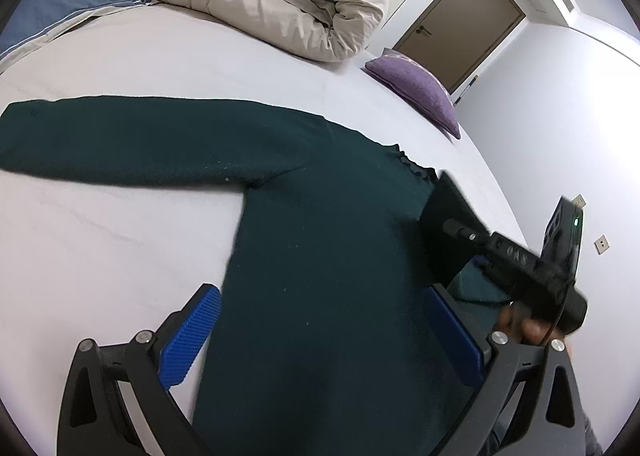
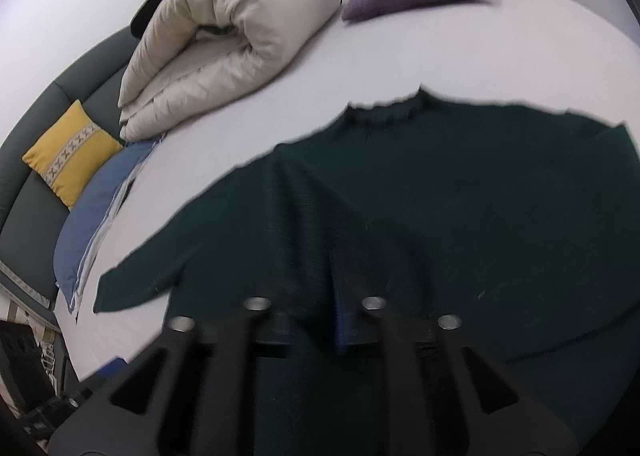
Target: Fold small clothes
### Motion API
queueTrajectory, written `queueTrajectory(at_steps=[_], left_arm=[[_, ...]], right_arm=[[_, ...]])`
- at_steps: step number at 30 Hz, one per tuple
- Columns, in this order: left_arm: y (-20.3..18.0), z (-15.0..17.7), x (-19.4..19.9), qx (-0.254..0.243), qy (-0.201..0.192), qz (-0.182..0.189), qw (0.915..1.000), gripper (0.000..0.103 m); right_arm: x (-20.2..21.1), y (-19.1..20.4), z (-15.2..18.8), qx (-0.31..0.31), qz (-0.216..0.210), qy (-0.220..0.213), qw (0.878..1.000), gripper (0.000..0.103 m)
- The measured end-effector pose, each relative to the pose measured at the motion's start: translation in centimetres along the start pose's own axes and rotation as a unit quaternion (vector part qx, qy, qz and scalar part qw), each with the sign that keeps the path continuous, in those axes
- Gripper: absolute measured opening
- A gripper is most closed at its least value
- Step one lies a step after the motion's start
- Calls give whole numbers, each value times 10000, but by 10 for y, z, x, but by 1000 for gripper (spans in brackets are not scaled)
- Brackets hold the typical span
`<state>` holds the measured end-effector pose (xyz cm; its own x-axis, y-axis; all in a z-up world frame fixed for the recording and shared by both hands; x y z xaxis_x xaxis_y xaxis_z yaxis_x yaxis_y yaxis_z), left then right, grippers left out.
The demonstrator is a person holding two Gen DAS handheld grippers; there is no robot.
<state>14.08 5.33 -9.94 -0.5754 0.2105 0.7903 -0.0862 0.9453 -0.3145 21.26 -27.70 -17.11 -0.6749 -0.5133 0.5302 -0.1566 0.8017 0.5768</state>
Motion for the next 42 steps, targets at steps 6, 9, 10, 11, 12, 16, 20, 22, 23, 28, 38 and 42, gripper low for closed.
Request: queueTrajectory(at_steps=[6,9,10,11,12,16,20,22,23,28,38,42], left_arm=[[-39,-5,-17,-322,36,46,9995,102],[-69,-12,-37,-508,147,104,9985,100],[-82,-15,-49,-625,208,64,9978,99],[-89,-17,-56,-708,267,23,9971,92],[-100,-20,-71,-806,385,-66,9960,84],[-120,-31,-116,-999,666,-412,9919,65],[-132,-40,-129,-1159,564,-564,9901,48],[-136,-40,-129,-1215,560,-597,9892,37],[-140,-38,-129,-1308,537,-657,9878,31],[-151,-32,-121,-1738,279,-825,9809,10],[-173,-60,-89,-1790,-632,-708,9793,8],[-172,-79,-97,-1617,-871,-671,9807,8]], right_arm=[[14,-11,42,-146,-263,-506,9983,80],[65,-31,45,-381,-450,-693,9959,80],[76,-43,52,-533,-566,-745,9942,80],[92,-51,48,-653,-615,-791,9928,80],[100,-60,53,-767,-615,-835,9916,80],[126,-102,78,-1292,-700,-959,9845,80],[135,-133,92,-1633,-899,-1207,9750,77],[138,-140,92,-1656,-948,-1261,9735,77],[140,-142,92,-1631,-927,-1261,9741,77],[142,-144,91,-1450,-793,-1228,9786,77],[149,-148,85,-1485,-766,-1225,9783,77],[154,-158,77,-1734,-869,-1306,9723,77]])
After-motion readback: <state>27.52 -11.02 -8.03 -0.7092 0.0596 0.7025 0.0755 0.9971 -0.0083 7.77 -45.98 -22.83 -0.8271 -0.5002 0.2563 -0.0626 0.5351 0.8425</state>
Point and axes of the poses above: each gripper's, at about its wrist camera, not at the fingertips, and x roughly against the way its jaws point, y to its left, z to its underside, the point moved 1 cm from there along -x, roughly the way its jaws point, and after that the axes turned 15 degrees about -z, right-handed, at the moved point
